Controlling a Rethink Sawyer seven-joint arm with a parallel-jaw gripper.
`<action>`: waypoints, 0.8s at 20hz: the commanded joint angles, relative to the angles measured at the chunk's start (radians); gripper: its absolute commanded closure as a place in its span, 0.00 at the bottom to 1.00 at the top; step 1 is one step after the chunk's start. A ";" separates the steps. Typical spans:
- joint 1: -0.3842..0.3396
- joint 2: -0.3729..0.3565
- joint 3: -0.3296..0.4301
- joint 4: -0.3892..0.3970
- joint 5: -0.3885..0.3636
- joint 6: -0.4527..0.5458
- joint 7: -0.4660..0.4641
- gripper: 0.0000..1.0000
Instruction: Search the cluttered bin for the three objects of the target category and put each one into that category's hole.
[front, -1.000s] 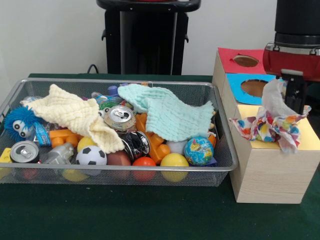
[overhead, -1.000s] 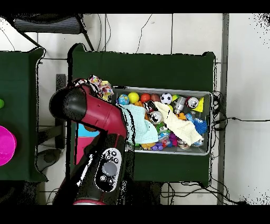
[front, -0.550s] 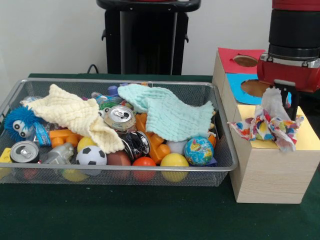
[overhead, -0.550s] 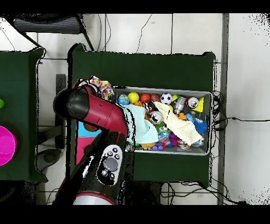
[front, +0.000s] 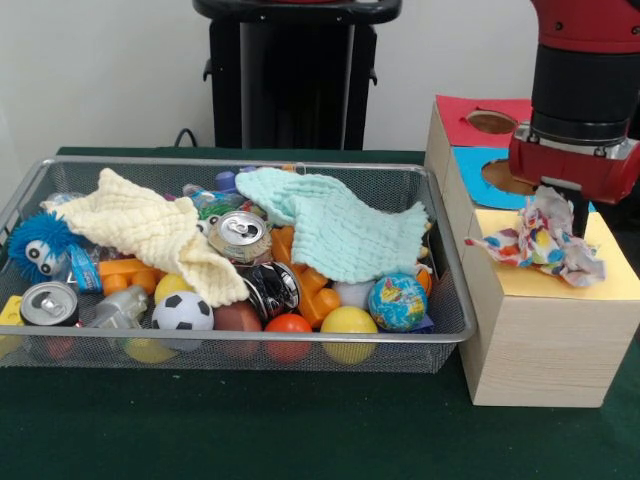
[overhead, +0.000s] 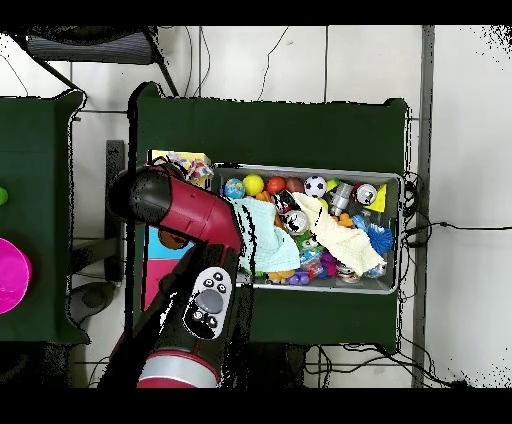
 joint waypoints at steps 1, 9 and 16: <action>-0.020 0.092 0.045 -0.007 -0.074 0.139 0.147 1.00; -0.040 0.125 0.069 -0.032 -0.080 0.171 0.117 1.00; -0.073 0.190 0.116 -0.081 -0.093 0.193 0.076 1.00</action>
